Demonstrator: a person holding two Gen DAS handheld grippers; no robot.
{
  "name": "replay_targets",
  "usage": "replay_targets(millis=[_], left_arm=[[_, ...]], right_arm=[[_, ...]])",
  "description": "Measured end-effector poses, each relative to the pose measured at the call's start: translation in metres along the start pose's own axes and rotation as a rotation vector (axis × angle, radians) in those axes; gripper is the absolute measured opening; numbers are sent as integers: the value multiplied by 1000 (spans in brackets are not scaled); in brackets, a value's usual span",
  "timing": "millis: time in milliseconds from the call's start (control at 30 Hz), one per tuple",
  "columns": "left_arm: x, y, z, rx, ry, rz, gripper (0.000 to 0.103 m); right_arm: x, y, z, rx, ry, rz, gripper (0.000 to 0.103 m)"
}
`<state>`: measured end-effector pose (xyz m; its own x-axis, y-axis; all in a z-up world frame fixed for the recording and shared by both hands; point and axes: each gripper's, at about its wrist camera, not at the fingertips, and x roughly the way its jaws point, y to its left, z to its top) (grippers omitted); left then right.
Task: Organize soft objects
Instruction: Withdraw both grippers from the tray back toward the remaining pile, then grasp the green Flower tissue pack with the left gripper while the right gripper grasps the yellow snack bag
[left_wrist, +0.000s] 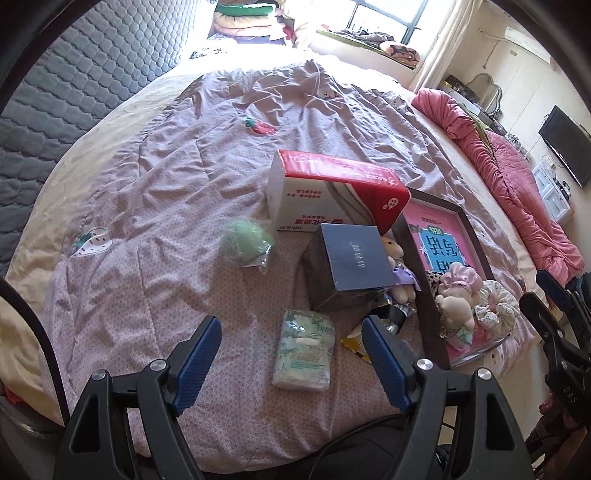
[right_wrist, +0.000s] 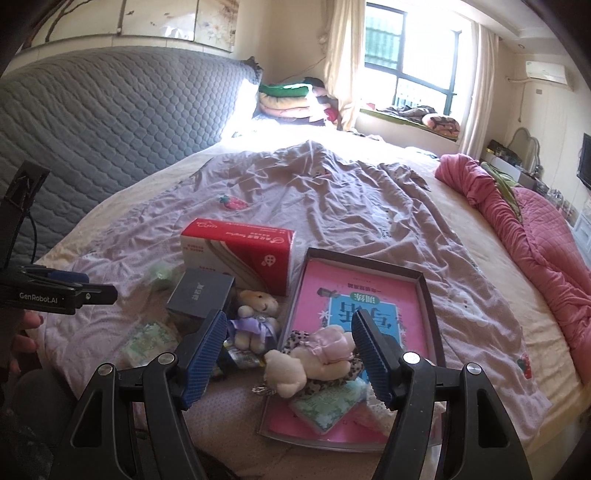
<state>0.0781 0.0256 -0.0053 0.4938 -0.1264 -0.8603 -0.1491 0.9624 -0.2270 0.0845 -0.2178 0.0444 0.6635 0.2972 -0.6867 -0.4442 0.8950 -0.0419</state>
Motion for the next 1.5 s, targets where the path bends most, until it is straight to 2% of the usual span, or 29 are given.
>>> replay_targets(millis=[133,400,633,967,1133,1500], left_arm=[[10,4,-9,9,27,0,78],[43,-1,-28,48,110,-10,78],[72,-8,-34,82,173,-5,78],[97,-8,-37,86,207,3,78],[103,-5,-38,73,208,-5,78],[104,4,-36,70,201,-26,78]], right_arm=[[12,17,-4,-2,43,58,72],[40,41,-11,117,157,163,72],[63,44,-12,235,262,193,72],[96,38,-22,409,376,189,72],[112,44,-23,439,408,164,72],[150,54,-25,484,478,33,72]])
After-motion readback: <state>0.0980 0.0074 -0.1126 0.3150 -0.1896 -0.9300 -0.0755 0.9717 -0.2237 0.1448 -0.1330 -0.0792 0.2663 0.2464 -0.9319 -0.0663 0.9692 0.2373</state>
